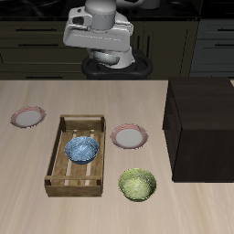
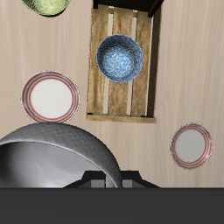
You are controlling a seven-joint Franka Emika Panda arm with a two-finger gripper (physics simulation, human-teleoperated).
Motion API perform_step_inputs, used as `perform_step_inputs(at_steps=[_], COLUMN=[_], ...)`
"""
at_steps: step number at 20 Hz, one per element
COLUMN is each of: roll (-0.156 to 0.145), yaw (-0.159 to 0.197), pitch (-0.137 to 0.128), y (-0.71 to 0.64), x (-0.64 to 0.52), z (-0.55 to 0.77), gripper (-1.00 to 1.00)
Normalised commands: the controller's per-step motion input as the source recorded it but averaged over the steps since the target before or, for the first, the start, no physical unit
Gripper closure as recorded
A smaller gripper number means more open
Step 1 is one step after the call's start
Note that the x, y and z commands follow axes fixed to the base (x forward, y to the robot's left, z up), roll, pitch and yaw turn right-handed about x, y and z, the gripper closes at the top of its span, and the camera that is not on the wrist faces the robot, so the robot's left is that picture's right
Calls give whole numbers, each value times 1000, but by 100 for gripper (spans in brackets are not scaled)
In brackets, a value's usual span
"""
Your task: Place the white bowl on the off-center plate and place the blue bowl on top of the wooden shelf
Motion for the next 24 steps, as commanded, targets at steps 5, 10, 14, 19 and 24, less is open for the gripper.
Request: perform_step_inputs(at_steps=[5, 10, 14, 19, 24], roll=[-2, 53, -52, -3, -6], yaw=[11, 46, -20, 43, 24], pitch=[11, 11, -21, -39, -17], y=[-488, -573, -649, -387, -257], x=[-131, -172, -255, -321, -289], z=[-38, 37, 50, 50, 32], gripper=[100, 100, 100, 100, 100])
